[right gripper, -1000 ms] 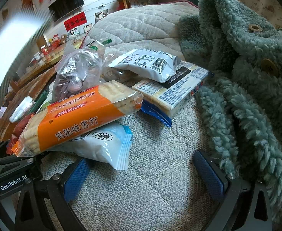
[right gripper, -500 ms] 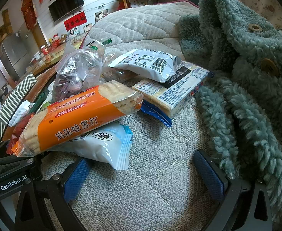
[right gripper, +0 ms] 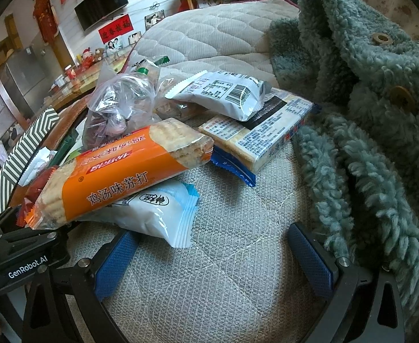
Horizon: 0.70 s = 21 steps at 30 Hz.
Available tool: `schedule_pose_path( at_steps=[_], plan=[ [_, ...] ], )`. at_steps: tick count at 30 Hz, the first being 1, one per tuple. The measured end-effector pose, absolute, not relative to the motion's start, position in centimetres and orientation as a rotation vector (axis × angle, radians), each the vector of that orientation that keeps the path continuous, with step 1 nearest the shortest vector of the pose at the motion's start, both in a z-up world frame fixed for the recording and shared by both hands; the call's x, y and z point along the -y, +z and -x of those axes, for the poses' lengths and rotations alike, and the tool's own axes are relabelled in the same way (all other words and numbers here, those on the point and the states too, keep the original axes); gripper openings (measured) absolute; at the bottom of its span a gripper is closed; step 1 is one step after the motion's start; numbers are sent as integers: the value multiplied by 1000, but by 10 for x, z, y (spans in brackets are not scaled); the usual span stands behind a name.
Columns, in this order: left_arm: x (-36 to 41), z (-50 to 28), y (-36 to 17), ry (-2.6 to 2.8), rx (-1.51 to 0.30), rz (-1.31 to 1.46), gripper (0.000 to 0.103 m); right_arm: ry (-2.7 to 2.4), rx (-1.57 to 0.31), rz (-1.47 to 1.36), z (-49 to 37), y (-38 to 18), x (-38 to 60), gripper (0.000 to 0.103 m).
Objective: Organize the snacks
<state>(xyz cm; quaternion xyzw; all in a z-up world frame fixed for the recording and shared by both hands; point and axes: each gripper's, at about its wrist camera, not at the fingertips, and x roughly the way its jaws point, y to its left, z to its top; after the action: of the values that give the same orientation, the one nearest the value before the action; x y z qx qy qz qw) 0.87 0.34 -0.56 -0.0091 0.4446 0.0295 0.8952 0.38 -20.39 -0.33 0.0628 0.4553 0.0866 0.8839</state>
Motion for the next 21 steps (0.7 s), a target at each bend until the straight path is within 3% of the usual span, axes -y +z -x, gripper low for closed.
schedule_pose_path(
  at_steps=[11,21],
  plan=[
    [-12,0,10,92,-1001,55,100,176,-1033,-144,-4,10,204,100],
    [-32,40,78,149,-881,36,100,221,-903,-69,18,88,183,99]
  ],
)
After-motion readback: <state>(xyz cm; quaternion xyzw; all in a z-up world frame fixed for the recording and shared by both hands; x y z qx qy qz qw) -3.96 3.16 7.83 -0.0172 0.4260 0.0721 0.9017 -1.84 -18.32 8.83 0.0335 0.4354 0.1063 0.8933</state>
